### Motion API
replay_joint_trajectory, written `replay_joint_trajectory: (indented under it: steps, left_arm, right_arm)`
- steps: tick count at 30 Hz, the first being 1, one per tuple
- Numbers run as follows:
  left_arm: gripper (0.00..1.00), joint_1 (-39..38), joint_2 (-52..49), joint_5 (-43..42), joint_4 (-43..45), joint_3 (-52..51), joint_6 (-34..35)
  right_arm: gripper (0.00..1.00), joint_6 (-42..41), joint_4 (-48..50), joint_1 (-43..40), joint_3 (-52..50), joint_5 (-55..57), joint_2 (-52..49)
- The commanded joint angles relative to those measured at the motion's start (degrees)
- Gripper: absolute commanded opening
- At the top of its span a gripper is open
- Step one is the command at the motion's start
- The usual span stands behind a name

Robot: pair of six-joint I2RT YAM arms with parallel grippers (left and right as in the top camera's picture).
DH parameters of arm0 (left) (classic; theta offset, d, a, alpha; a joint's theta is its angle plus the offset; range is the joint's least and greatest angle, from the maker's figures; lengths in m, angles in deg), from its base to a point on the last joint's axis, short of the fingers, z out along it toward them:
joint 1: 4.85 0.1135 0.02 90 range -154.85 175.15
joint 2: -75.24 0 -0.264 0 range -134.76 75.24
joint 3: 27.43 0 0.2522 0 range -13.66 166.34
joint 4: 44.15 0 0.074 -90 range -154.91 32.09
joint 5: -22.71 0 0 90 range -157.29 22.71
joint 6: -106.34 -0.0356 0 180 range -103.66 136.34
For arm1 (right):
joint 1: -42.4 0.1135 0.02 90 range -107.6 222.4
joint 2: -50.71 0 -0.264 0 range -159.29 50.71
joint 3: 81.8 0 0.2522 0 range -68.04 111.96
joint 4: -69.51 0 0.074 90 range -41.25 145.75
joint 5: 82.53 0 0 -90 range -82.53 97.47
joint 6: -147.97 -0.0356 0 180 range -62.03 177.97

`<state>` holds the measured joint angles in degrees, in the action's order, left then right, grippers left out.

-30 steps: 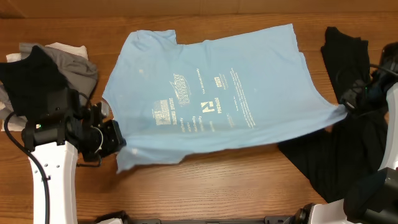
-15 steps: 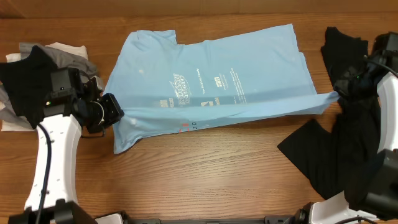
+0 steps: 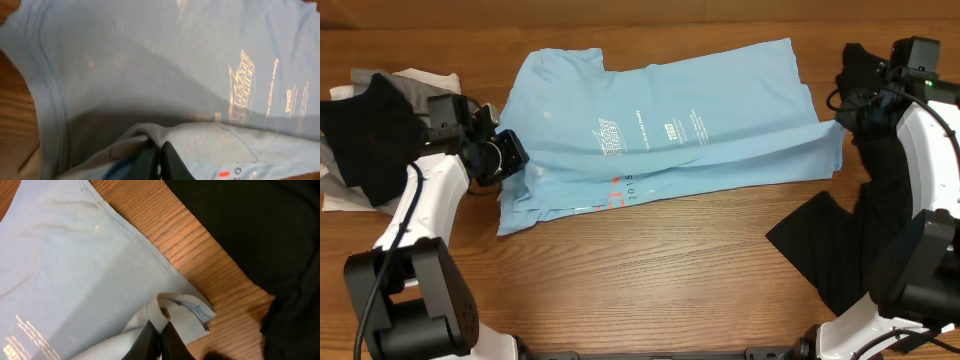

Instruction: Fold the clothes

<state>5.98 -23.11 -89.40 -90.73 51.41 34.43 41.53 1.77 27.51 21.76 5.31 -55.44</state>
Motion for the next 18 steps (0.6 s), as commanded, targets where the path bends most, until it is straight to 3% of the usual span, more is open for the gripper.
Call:
replay_joint_trajectory:
  steps: [1,18]
  left_arm:
    - [0.10,-0.2,-1.7,0.3,2.1,0.3,0.4]
    - [0.14,-1.7,-2.3,2.1,3.3,0.3,1.3]
  right_arm:
    - [0.07,0.2,0.6,0.0,0.2,0.3,-2.1]
    - [0.08,0.2,8.1,0.3,0.2,0.3,-9.8]
